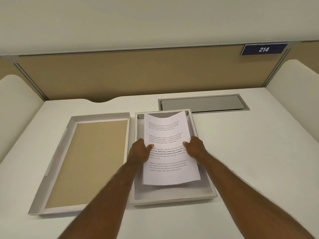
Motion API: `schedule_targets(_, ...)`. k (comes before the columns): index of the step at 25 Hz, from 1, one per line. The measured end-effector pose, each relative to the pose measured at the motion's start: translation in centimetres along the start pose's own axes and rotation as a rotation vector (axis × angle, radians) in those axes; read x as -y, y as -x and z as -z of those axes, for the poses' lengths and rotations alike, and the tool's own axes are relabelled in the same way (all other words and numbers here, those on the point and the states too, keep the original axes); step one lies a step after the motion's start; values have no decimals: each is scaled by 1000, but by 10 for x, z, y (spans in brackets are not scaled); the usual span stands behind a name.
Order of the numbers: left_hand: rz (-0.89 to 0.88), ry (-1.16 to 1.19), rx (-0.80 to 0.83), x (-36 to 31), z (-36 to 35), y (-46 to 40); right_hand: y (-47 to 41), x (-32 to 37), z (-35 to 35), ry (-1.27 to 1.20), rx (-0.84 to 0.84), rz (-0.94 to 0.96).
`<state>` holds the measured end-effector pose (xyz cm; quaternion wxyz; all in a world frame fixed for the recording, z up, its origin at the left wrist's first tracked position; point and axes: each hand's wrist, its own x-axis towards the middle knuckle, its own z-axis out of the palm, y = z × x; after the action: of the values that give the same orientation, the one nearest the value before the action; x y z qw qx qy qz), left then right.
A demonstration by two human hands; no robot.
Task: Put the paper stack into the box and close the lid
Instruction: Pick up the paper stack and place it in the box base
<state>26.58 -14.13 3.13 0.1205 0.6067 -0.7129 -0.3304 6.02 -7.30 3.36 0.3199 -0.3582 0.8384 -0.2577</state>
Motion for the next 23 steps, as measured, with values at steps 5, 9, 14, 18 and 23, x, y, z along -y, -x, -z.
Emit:
schedule_targets(5, 28, -51, -6, 2, -7, 0, -3, -2, -6, 28, 9, -15)
schedule_targets(9, 77, -86, 14, 2, -13, -4, -7, -4, -11, 66, 4, -33)
schedule_targets(14, 116, -139, 60, 2, -18, -3, -6, -3, -14, 95, -17, -48)
schedule_targets(18, 122, -210, 114, 1, -25, 1, -1, -1, -18, 57, -1, -72)
schedule_targets(23, 122, -217, 69, 1, -32, 5, 8, -6, -25, 151, -32, -25)
